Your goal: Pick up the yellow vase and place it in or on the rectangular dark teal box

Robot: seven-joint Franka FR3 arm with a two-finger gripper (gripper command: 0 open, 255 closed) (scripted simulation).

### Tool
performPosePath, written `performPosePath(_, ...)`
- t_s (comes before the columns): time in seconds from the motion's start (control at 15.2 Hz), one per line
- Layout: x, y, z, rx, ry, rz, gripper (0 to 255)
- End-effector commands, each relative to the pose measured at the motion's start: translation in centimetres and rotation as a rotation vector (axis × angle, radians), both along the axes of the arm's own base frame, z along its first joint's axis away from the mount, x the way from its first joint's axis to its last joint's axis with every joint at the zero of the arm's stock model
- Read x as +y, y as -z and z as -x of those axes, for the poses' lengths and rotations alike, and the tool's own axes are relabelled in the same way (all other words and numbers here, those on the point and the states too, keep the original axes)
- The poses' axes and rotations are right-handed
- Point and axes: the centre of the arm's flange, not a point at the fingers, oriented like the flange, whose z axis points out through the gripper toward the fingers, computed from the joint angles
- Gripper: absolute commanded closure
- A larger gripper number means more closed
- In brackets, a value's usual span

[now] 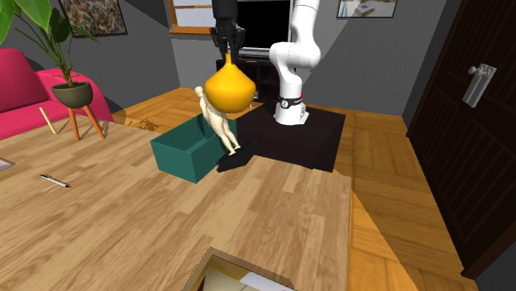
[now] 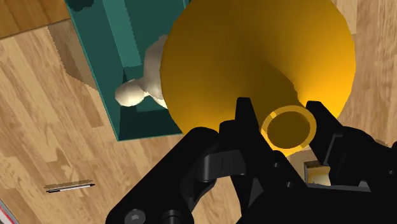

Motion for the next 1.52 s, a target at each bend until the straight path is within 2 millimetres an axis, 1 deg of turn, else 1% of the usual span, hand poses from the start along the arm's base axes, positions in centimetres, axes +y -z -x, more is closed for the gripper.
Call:
performPosePath(0.0, -2.9, -0.6, -0.4, -0.001, -0.001, 0.001, 255)
performPosePath(0.79, -18.1, -3.7, -3.6, -0.001, -0.001, 0.001, 255)
performPosePath(0.86, -18.3, -3.7, -3.6, -0.001, -0.001, 0.001, 255)
performPosePath(1.45, -18.3, 1.0, -3.6, -0.001, -0.001, 0.001, 255)
